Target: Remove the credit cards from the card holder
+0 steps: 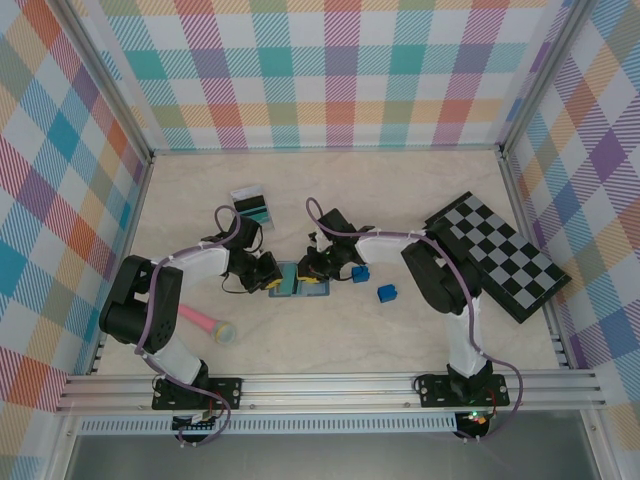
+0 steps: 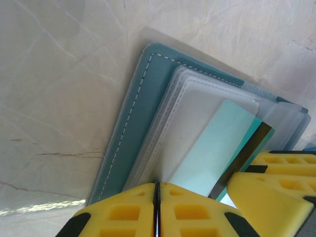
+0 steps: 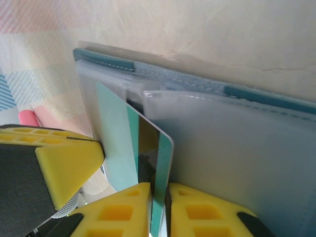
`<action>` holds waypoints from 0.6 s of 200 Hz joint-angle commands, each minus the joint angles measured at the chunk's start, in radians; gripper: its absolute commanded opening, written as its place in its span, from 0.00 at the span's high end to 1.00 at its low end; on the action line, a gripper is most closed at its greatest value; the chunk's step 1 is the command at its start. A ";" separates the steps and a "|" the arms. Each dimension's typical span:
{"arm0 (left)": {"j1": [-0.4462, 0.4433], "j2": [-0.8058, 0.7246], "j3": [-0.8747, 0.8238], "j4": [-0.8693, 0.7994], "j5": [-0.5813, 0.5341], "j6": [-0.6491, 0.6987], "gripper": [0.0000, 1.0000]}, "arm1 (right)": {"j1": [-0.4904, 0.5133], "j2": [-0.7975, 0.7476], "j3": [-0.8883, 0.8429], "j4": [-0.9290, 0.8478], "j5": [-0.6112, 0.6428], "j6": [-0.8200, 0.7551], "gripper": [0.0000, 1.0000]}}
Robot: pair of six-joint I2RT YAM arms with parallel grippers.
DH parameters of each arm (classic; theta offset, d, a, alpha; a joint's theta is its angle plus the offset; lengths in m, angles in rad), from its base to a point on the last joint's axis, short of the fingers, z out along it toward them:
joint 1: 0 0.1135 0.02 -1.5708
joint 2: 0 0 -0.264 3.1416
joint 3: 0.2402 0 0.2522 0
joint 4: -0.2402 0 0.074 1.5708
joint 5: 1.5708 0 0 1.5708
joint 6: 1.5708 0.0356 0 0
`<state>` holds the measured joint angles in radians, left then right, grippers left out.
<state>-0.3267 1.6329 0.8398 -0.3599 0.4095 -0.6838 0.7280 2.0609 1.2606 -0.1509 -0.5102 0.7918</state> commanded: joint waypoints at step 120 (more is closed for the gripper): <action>0.000 -0.131 0.053 -0.090 -0.005 0.011 0.55 | -0.030 -0.279 -0.188 0.016 0.095 -0.066 1.00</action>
<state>-0.3267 1.5803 0.8497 -0.3927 0.4011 -0.6792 0.7097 1.8614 1.1156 -0.1761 -0.3939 0.7551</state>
